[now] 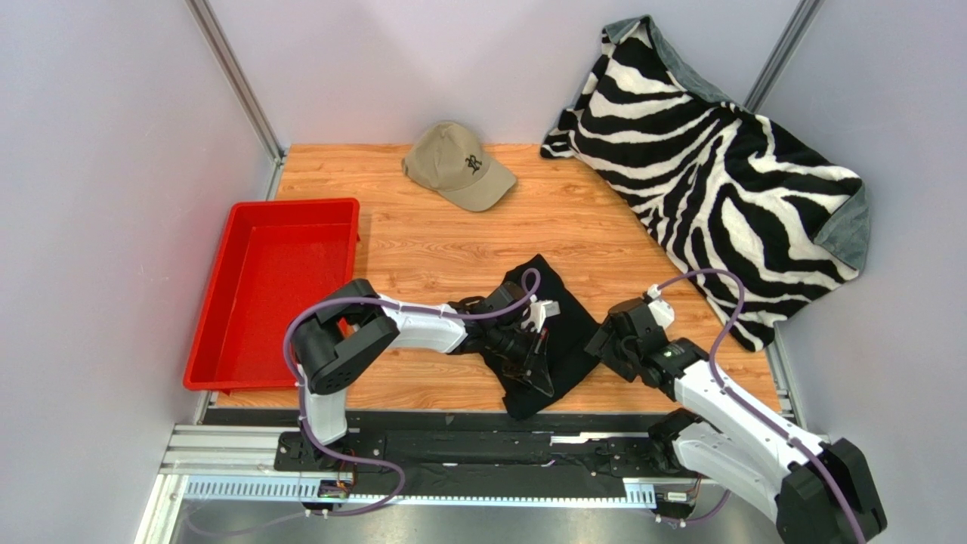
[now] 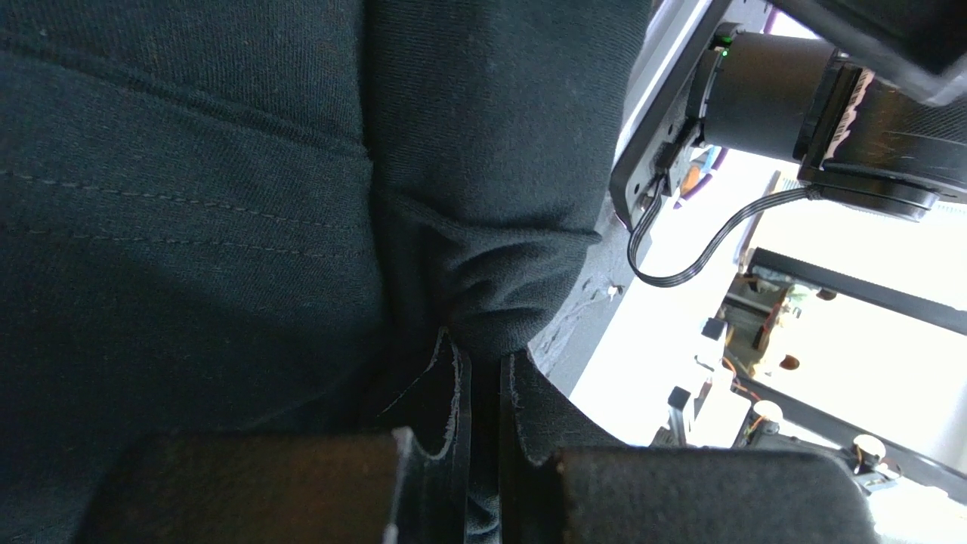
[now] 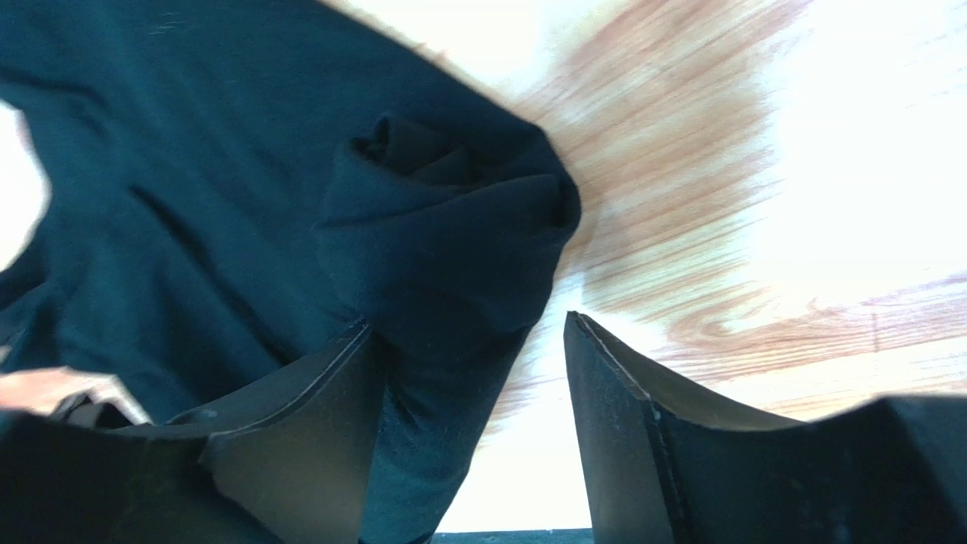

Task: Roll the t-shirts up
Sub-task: Roll the T-shirt to the center of the board.

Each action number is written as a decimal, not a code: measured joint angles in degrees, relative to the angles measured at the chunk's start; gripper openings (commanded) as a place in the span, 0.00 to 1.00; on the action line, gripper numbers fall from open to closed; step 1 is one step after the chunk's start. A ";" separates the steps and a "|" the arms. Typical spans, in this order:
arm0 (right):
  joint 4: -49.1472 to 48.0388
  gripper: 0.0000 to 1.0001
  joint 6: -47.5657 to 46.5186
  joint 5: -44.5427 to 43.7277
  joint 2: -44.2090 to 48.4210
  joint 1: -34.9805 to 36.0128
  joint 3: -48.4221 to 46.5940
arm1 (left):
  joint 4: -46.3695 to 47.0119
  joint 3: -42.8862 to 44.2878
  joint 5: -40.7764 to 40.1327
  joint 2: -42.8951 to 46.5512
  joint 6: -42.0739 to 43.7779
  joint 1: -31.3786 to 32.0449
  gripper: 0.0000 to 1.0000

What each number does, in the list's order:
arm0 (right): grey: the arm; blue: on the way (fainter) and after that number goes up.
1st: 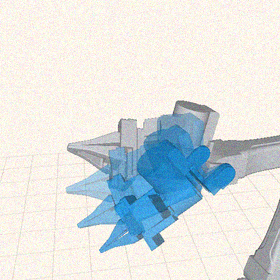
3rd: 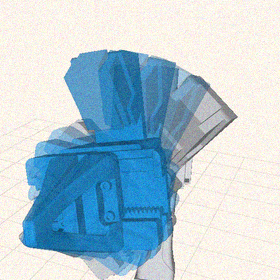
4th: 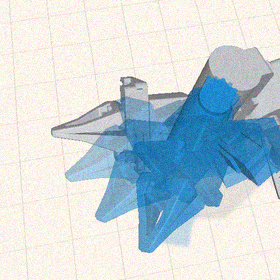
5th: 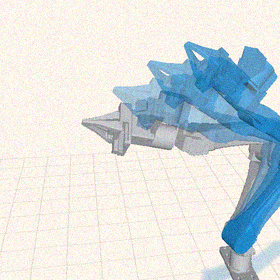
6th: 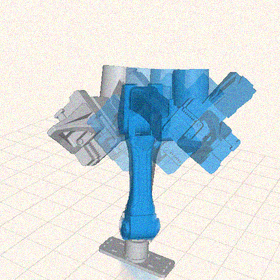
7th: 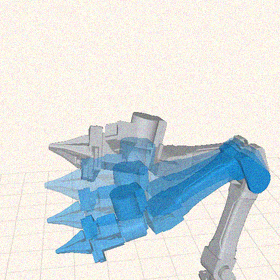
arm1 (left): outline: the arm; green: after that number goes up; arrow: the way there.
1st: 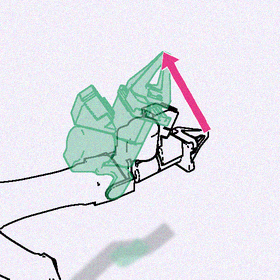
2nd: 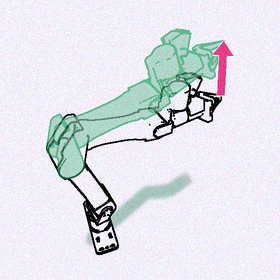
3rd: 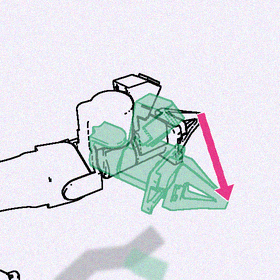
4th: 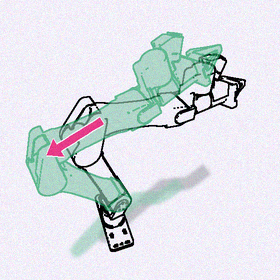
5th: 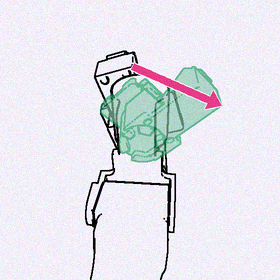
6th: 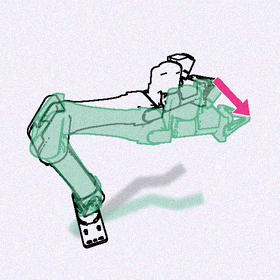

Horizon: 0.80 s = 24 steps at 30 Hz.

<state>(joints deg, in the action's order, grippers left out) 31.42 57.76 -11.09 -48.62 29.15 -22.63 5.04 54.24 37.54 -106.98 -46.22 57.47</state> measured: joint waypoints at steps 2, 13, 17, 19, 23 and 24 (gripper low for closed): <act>0.07 0.41 0.02 -0.44 -2.64 -0.02 -0.94 | -0.44 0.28 0.07 -0.02 0.04 -0.09 0.00; 6.54 0.05 -5.18 0.66 -20.96 -3.28 -15.56 | -4.00 2.01 -4.59 1.66 5.27 -0.22 0.52; 9.38 0.03 -8.37 0.35 -26.40 -4.02 -20.61 | -8.94 2.03 -9.18 6.23 8.70 -0.17 0.56; 10.88 0.02 -9.66 0.26 -28.89 -4.35 -22.82 | -10.95 2.03 -12.02 8.85 10.21 -0.04 0.57; 13.97 0.00 -11.91 0.28 -33.68 -4.61 -27.15 | -14.32 3.28 -20.00 13.00 13.46 1.92 0.58; 14.62 0.00 -12.44 0.31 -34.60 -4.61 -28.04 | -15.21 4.13 -22.53 13.46 14.40 3.06 0.59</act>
<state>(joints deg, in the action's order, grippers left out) 46.04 45.32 -10.79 -83.22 24.53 -50.68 -10.17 58.37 15.00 -93.51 -31.81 60.53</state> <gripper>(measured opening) 0.145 0.580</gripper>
